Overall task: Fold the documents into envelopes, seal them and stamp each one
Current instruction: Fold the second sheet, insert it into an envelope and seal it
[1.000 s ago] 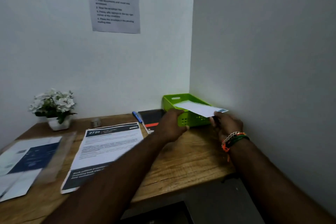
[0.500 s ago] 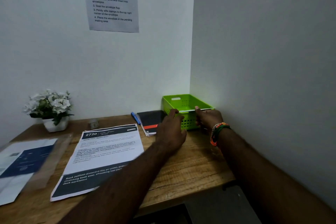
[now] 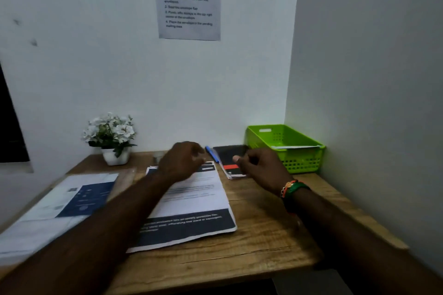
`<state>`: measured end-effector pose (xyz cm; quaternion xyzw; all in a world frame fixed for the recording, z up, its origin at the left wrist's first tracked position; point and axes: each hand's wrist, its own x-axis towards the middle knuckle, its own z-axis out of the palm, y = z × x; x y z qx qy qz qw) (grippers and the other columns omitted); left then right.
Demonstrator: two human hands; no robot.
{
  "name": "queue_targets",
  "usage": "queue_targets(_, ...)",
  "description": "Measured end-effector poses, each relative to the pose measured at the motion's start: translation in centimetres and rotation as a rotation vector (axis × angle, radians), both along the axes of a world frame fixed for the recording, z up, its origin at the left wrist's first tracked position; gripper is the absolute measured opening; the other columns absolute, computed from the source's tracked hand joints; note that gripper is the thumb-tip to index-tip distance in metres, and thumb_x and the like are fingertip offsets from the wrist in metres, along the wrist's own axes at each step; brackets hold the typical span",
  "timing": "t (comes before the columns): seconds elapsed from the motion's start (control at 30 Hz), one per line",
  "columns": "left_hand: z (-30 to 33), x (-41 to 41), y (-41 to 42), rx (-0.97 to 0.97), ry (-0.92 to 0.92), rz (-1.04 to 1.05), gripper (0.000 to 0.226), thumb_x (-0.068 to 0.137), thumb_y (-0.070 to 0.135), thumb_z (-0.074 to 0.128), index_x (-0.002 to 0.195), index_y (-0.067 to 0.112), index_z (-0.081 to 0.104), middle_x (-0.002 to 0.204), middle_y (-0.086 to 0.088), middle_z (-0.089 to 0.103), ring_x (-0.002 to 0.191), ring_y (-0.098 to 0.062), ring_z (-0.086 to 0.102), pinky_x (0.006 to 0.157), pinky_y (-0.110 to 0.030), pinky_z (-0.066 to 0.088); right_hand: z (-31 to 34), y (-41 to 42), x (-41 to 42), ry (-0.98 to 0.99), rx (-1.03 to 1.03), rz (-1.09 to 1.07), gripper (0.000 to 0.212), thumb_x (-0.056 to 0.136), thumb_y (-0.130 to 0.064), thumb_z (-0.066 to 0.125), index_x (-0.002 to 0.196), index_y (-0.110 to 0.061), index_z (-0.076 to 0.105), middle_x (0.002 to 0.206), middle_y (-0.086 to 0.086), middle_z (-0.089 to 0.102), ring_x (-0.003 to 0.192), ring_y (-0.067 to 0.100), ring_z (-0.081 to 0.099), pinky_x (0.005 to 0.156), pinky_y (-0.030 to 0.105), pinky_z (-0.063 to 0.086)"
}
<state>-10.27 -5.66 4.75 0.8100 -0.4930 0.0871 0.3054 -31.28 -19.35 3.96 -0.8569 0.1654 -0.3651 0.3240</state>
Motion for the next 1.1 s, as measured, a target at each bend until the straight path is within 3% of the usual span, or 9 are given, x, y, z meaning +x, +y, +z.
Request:
queue_targets(0.1,0.1,4.7,3.6,-0.025,0.107,0.048,0.022,0.089,0.031,0.076,0.109,0.023,0.076,0.097,0.002,0.077,0.096,-0.014,0.071,0.086,-0.027,0.052,-0.6,-0.1,3.7,0.197,-0.095,0.064,0.016,0.083,-0.036,0.076,0.083,-0.02,0.074,0.081,-0.005,0.074,0.076,0.005,0.067,0.076,0.029,0.054)
queue_targets(0.17,-0.8,6.9,5.6,-0.062,0.165,0.056,0.024,0.088,0.033,0.078,0.109,0.022,0.077,0.095,0.004,0.077,0.092,-0.012,0.072,0.082,-0.027,0.057,-1.1,-0.5,5.9,0.298,-0.131,0.06,0.028,0.078,-0.034,0.081,0.103,-0.024,0.073,0.108,-0.005,0.073,0.099,0.01,0.066,0.092,0.03,0.051)
queue_targets(0.27,-2.6,8.4,7.6,-0.065,0.207,0.035,0.04,0.086,0.027,0.081,0.123,0.016,0.07,0.104,0.006,0.072,0.09,-0.002,0.066,0.069,-0.003,0.046,-1.3,-0.9,8.1,0.371,-0.152,0.027,0.044,0.077,-0.032,0.082,0.117,-0.022,0.069,0.126,-0.003,0.067,0.115,0.015,0.062,0.096,0.026,0.045)
queue_targets(0.37,-3.0,9.3,7.8,0.041,0.19,-0.041,0.058,0.084,0.03,0.083,0.136,0.018,0.061,0.109,0.015,0.064,0.093,0.005,0.059,0.075,-0.005,0.044,-1.7,-1.7,9.8,0.399,-0.168,-0.022,0.053,0.078,-0.037,0.08,0.127,-0.024,0.065,0.13,-0.002,0.064,0.118,0.016,0.06,0.09,0.021,0.039)
queue_targets(0.5,-2.9,9.6,7.6,0.186,0.156,-0.095,0.074,0.076,0.044,0.087,0.14,0.023,0.057,0.124,0.015,0.065,0.105,-0.004,0.063,0.096,-0.025,0.049,-2.5,-2.5,11.0,0.494,-0.268,-0.043,0.066,0.072,-0.06,0.069,0.131,-0.032,0.06,0.133,-0.001,0.063,0.118,0.018,0.061,0.101,0.035,0.047)
queue_targets(0.73,-3.3,9.7,7.0,0.223,0.044,-0.117,0.051,0.079,0.043,0.085,0.123,0.024,0.069,0.09,0.019,0.066,0.077,0.011,0.062,0.061,-0.005,0.039,-3.5,-2.7,11.1,0.446,-0.351,-0.003,0.052,0.082,-0.046,0.073,0.13,-0.029,0.061,0.129,-0.004,0.066,0.115,0.018,0.062,0.1,0.033,0.047)
queue_targets(0.8,-3.5,9.9,6.9,0.236,0.054,-0.089,0.061,0.077,0.047,0.085,0.13,0.024,0.065,0.103,0.012,0.068,0.085,0.004,0.062,0.068,-0.011,0.044,-3.5,-2.5,11.1,0.395,-0.352,0.004,0.054,0.08,-0.043,0.076,0.13,-0.031,0.06,0.125,-0.004,0.067,0.114,0.016,0.063,0.098,0.031,0.047)
queue_targets(0.93,-3.5,10.3,6.9,0.262,-0.016,0.013,0.104,0.067,0.065,0.084,0.154,0.029,0.038,0.138,0.0,0.05,0.128,-0.019,0.05,0.108,-0.036,0.043,-3.5,-2.5,11.4,0.322,-0.305,0.06,0.07,0.071,-0.041,0.081,0.135,-0.029,0.057,0.125,-0.006,0.067,0.113,0.012,0.063,0.101,0.033,0.049)
queue_targets(1.1,-2.1,9.6,7.5,-0.013,0.049,0.019,0.093,0.077,0.047,0.085,0.155,0.033,0.036,0.143,-0.005,0.048,0.128,-0.024,0.051,0.105,-0.043,0.047,-3.1,-2.2,11.0,0.227,-0.243,0.102,0.058,0.072,-0.012,0.083,0.125,-0.024,0.064,0.119,-0.001,0.065,0.109,0.014,0.062,0.094,0.022,0.045)
